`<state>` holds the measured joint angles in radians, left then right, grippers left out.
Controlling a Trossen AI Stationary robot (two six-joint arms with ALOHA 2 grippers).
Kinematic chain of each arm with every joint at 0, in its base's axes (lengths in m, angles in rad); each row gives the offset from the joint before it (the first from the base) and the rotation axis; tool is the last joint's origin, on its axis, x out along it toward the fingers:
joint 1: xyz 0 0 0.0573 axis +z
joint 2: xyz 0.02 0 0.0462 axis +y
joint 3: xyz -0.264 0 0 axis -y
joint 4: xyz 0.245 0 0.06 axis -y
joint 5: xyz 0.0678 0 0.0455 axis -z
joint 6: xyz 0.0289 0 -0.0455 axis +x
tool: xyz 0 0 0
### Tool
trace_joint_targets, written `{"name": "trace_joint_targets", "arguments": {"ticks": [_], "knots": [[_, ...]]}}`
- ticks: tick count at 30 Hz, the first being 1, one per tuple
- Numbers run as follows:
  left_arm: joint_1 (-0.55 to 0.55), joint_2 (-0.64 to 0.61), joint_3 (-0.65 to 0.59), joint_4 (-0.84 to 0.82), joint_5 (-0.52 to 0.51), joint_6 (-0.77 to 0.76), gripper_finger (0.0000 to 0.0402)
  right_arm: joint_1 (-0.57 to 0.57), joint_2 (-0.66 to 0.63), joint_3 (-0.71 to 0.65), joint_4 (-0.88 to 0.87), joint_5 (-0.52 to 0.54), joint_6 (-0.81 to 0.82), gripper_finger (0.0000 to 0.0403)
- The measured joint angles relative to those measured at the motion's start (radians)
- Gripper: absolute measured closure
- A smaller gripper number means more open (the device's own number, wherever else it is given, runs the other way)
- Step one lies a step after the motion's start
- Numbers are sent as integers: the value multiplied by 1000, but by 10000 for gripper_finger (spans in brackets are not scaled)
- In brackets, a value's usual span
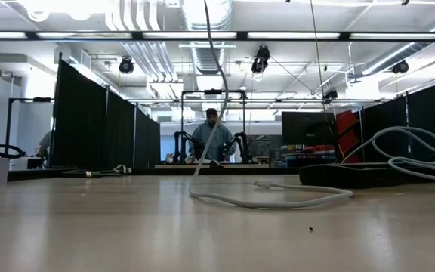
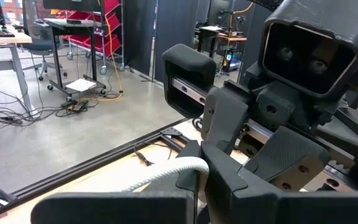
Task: Plug in charger cables
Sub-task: Insert the top left white charger cable into the black outlet extension
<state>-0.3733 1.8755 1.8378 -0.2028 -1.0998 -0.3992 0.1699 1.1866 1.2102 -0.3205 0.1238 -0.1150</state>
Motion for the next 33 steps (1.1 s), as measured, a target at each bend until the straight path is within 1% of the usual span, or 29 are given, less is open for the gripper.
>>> {"name": "trace_joint_targets", "arguments": {"ticks": [5,8,10,13,15,17,21,25,29,33], "knots": [[0,0,0,-4,0,0,401,0,0,0,5,0,-8,361],[0,0,0,-5,0,0,401,0,0,0,5,0,-12,359],[0,0,0,-5,0,0,401,0,0,0,5,0,-13,365],[0,0,0,-5,0,0,401,0,0,0,2,0,-19,390],[0,0,0,-5,4,0,401,0,0,0,0,0,-27,391],[0,0,0,-6,26,14,401,0,0,0,-3,-2,-23,391],[0,0,0,-4,110,24,401,0,-7,0,-12,-32,-33,391],[-1,0,0,1,164,23,385,-7,-26,-1,-20,-50,-66,391],[-4,-1,0,2,189,24,358,-43,-50,-13,-27,-118,-62,391],[-10,-1,0,-2,204,23,332,-83,-85,-60,-17,-172,-61,391]]}}
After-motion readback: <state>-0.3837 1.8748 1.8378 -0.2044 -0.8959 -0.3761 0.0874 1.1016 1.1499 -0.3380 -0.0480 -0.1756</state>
